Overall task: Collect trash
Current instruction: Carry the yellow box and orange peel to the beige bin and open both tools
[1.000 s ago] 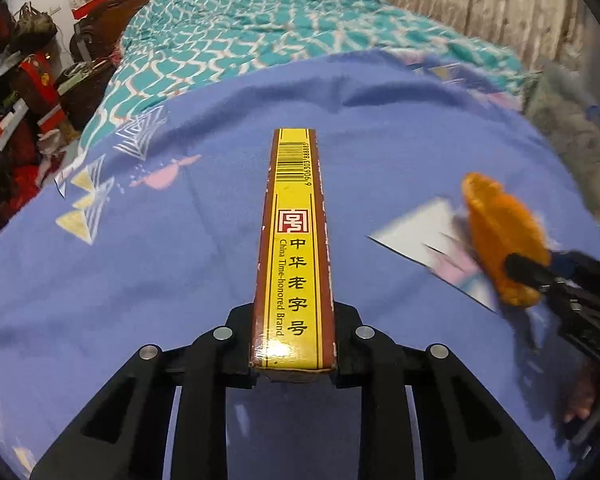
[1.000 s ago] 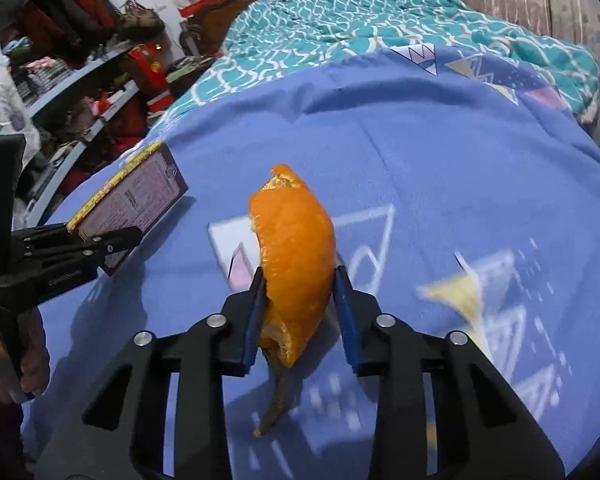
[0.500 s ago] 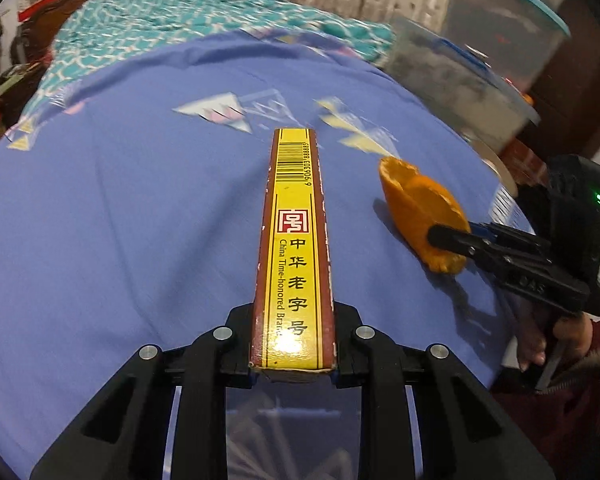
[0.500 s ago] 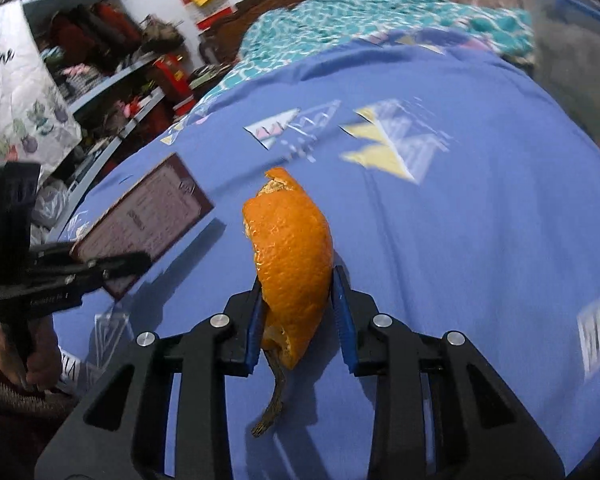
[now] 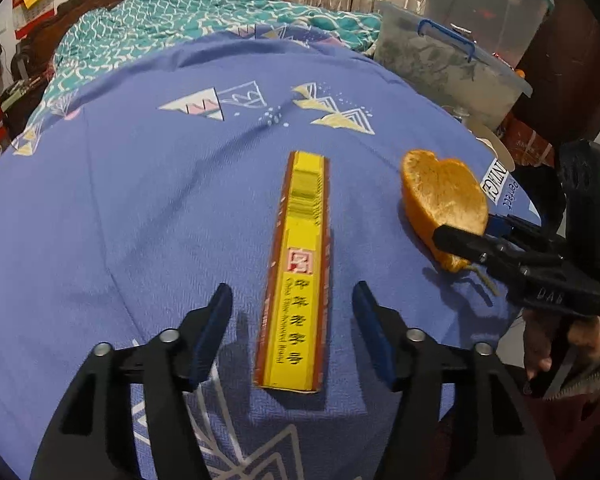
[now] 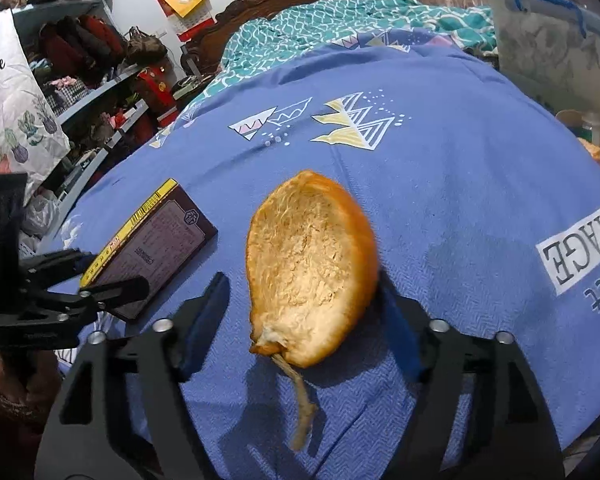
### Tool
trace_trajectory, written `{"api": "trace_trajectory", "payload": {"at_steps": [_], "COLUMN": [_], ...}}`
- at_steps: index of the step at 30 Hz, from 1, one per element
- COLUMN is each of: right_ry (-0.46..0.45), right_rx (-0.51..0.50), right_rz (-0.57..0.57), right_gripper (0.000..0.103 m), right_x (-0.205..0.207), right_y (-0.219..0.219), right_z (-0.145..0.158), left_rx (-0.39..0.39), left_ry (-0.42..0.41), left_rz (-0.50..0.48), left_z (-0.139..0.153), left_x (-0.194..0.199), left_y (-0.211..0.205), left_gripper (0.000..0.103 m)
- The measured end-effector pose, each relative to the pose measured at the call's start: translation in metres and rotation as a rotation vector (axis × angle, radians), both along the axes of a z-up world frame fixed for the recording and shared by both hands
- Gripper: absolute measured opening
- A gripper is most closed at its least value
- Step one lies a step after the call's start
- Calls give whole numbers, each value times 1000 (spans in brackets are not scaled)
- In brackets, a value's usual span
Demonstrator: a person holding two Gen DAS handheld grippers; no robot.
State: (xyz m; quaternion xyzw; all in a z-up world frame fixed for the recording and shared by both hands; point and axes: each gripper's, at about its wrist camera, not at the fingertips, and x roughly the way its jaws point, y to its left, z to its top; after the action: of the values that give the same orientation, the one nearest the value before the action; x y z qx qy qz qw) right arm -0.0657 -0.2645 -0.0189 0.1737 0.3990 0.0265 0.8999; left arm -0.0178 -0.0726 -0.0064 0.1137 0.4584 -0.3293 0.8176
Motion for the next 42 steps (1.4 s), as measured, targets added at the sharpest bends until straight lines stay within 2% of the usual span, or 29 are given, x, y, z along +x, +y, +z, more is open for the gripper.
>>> {"api": "trace_trajectory", "payload": {"at_steps": [3,6,7,8,9,10,14,17,20,24,29,32,33,34,35,36,37,39,42], "right_ry": [10,5,-1,-10,-25,-49,-96,-124,-143,-159,-136,-103,-94,-80,-59,-55,-70,-96,-154], "right_rx": [-28,-64,-90,-107,-104,-91,-29,32,46,82,110,124,137,159,202,235,243,226,178], "right_rz": [9,12,15,30,40,45,-14,-99,-205,-356,-550,-600,-603,-615,-631,-645,-659,-685,-727], "right_gripper": [83,82,69,60,50,41,32,31,31,31,31,32,35,42,48,59,65,67,67], "right_x": [-1,-1,-1,-2,-3,-6,-13,-19,-25,-37,-49,-47,-45,-42,-40,-41,-44,-53,-71], "right_y": [2,3,3,3,2,-1,-30,-69,-118,-191,-280,-316,-323,-333,-342,-347,-348,-345,-326], "right_z": [-3,-6,-7,-8,-7,-6,-6,-6,-2,1,-4,-11,-14,-18,-23,-26,-25,-22,-14], "left_rx": [26,67,84,99,114,120,85,58,41,22,-26,-52,-60,-64,-63,-42,-12,-8,-33], "left_ry": [-32,-41,-39,-23,-5,4,61,62,61,45,100,131,148,160,170,170,149,139,180], "left_rz": [-7,-14,-18,-26,-30,-31,-70,-150,-241,-384,-499,-535,-546,-557,-572,-584,-566,-543,-535], "left_z": [4,-1,-5,-9,-12,-14,-6,8,19,32,37,35,32,29,24,16,9,2,-1], "left_x": [-5,-7,-6,-4,-1,2,23,36,41,42,48,53,55,54,53,51,51,52,56], "left_y": [-7,-16,-19,-23,-26,-29,-57,-105,-159,-254,-360,-416,-435,-448,-464,-478,-487,-492,-481], "left_gripper": [67,66,57,44,22,22,22,22,22,22,22,22,22,23,27,50,69,69,69]}}
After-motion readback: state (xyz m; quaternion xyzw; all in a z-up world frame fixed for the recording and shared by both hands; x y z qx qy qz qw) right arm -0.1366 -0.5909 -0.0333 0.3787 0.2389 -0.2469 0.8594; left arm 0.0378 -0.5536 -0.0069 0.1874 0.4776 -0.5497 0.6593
